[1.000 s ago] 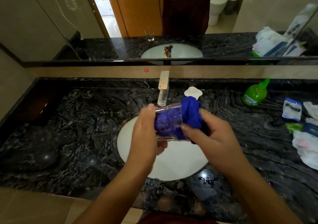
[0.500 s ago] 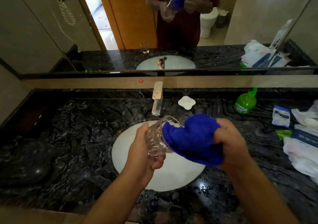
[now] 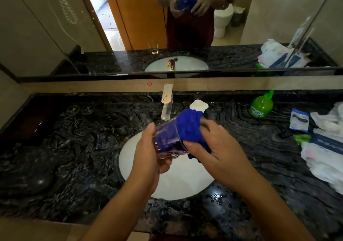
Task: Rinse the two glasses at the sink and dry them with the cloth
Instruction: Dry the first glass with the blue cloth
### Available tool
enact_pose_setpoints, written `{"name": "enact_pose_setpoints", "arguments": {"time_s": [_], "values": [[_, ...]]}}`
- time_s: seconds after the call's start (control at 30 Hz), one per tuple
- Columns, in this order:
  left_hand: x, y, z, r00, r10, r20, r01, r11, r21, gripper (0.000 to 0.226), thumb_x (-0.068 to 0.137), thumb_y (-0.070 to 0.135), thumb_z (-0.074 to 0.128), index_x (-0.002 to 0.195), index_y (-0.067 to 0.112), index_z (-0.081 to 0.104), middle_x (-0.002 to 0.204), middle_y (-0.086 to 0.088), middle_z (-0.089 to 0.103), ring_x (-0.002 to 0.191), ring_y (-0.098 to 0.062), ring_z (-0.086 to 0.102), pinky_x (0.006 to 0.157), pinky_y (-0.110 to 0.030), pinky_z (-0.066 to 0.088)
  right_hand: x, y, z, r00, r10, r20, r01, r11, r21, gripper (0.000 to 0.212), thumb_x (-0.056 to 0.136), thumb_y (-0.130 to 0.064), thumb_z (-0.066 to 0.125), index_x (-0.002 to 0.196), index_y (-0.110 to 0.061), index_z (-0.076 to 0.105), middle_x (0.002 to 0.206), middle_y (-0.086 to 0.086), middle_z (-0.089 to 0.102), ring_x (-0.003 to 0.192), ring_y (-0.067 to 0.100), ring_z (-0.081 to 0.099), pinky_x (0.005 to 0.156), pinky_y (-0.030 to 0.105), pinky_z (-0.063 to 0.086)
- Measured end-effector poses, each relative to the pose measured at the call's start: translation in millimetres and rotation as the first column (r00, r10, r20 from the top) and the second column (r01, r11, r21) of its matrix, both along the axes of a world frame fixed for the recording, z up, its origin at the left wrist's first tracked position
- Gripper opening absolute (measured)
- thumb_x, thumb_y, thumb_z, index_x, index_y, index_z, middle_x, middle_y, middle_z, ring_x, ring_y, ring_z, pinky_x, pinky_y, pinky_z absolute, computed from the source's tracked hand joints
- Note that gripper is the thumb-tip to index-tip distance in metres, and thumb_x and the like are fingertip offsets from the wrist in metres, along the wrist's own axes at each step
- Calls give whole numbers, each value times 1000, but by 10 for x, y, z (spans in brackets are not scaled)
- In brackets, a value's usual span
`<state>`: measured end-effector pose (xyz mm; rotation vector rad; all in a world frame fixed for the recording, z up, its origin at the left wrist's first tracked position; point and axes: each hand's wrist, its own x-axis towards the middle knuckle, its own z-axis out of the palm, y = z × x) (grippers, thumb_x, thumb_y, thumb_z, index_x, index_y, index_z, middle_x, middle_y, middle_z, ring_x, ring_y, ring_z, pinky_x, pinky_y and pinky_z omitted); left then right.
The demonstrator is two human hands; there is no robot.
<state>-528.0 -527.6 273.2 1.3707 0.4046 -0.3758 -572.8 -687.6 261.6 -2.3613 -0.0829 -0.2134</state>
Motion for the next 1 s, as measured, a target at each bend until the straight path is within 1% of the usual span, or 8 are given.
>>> {"name": "enact_pose_setpoints", "arguments": {"time_s": [0.1,0.2,0.3,0.43,0.57,0.7,0.87,1.0], "values": [[2,34,19,996,-16,93,10,998,58,43,102,46,46,70,29,70,57,4,63,50,-11,54,59,-28,42,-31,22,53,997,73,-36,-71,996,46,24,95,-62,39,87,-42,50,74,-16,64,65,4,58,57,25,43],[1,69,25,974,-106,199,83,989,119,31,99,43,48,78,30,67,68,2,63,62,-14,55,55,-28,44,-7,0,86,979,165,-120,-127,953,274,26,101,-32,59,75,-29,60,64,-10,60,56,4,51,54,19,36],[6,83,17,974,-126,190,106,988,112,25,93,45,52,79,30,67,72,4,66,63,-11,59,50,-24,46,6,-53,148,924,312,-218,-145,818,557,40,100,-15,62,67,-37,68,60,-15,62,56,-2,53,57,13,39],[41,88,-12,980,-122,159,106,989,107,28,88,49,51,77,32,71,75,4,70,64,-12,61,49,-23,45,4,-116,28,905,358,-230,-3,545,838,6,72,-24,77,66,-26,77,63,-7,68,58,4,62,58,17,47],[128,161,-17,996,-56,69,59,998,-34,41,99,48,46,98,17,71,80,-8,67,49,-15,48,37,-17,25,-75,-238,-130,939,196,-284,260,139,956,54,17,-40,97,59,-15,75,65,5,71,58,15,68,57,20,55],[198,229,-47,997,-81,5,80,976,-201,48,97,52,45,102,10,68,90,-16,63,52,-19,45,50,-27,11,-103,-292,0,965,-82,-249,238,-126,963,16,33,-25,73,36,-14,62,43,-5,58,40,5,59,43,13,47],[180,185,-62,992,-112,-53,89,942,-323,49,94,49,46,77,13,75,77,-8,64,37,-14,43,34,-15,17,16,-309,-212,986,29,-162,158,100,982,24,62,-33,84,82,-21,83,86,-1,79,82,13,75,72,25,59],[160,149,-64,981,-178,-74,134,904,-406,44,73,52,59,84,13,73,76,-5,63,34,-14,41,31,-13,20,20,-252,-267,992,2,-129,111,505,856,48,66,-43,79,112,-33,71,102,6,73,88,25,66,74,45,49]]}}
